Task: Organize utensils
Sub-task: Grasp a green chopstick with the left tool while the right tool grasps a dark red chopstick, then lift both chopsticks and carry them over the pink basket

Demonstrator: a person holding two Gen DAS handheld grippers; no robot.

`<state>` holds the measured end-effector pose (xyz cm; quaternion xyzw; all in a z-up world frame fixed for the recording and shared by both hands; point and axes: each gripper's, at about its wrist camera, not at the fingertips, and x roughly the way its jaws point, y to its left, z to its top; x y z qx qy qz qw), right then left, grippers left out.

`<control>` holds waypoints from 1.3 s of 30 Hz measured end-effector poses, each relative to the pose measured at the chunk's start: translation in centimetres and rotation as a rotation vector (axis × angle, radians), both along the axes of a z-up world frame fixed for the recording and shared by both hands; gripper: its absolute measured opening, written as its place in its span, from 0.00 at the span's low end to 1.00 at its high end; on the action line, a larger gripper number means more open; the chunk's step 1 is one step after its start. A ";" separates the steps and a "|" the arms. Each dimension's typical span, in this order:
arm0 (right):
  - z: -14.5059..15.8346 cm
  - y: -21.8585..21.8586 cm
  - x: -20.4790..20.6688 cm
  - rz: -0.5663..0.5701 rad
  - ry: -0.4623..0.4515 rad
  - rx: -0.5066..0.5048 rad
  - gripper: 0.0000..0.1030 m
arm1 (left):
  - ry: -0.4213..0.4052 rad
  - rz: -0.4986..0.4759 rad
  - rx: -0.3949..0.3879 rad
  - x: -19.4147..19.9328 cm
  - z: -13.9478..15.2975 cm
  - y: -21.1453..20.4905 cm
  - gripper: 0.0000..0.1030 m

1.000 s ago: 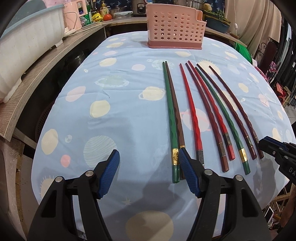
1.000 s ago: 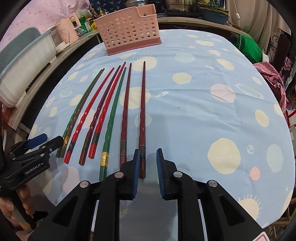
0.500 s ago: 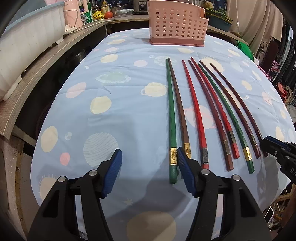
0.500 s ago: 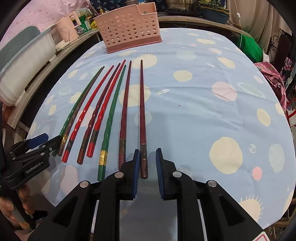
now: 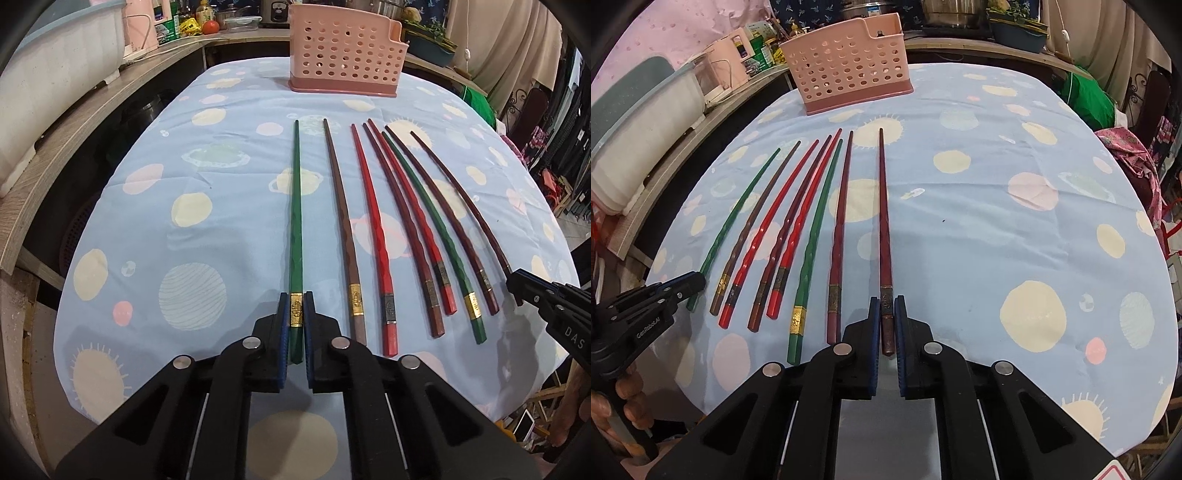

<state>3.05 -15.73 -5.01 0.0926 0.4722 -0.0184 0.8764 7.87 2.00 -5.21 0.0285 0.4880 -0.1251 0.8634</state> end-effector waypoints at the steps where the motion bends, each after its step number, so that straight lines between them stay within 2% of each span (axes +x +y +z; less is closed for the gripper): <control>1: 0.4 0.0 -0.1 0.000 -0.009 0.001 0.07 | -0.001 0.003 -0.009 0.0 0.3 0.1 0.07; 8: 4.5 -0.8 -0.1 -0.006 -0.101 0.012 0.07 | -0.047 0.032 -0.083 0.4 4.7 1.0 0.07; 15: 9.6 -2.6 0.6 -0.022 -0.214 0.027 0.07 | -0.142 0.059 -0.140 2.0 10.0 1.9 0.06; 24: 15.0 -4.9 3.6 -0.038 -0.339 0.080 0.07 | -0.246 0.083 -0.155 5.9 15.2 2.1 0.06; 39: 21.4 -7.2 10.2 -0.062 -0.494 0.109 0.07 | -0.376 0.068 -0.147 12.1 21.9 0.8 0.06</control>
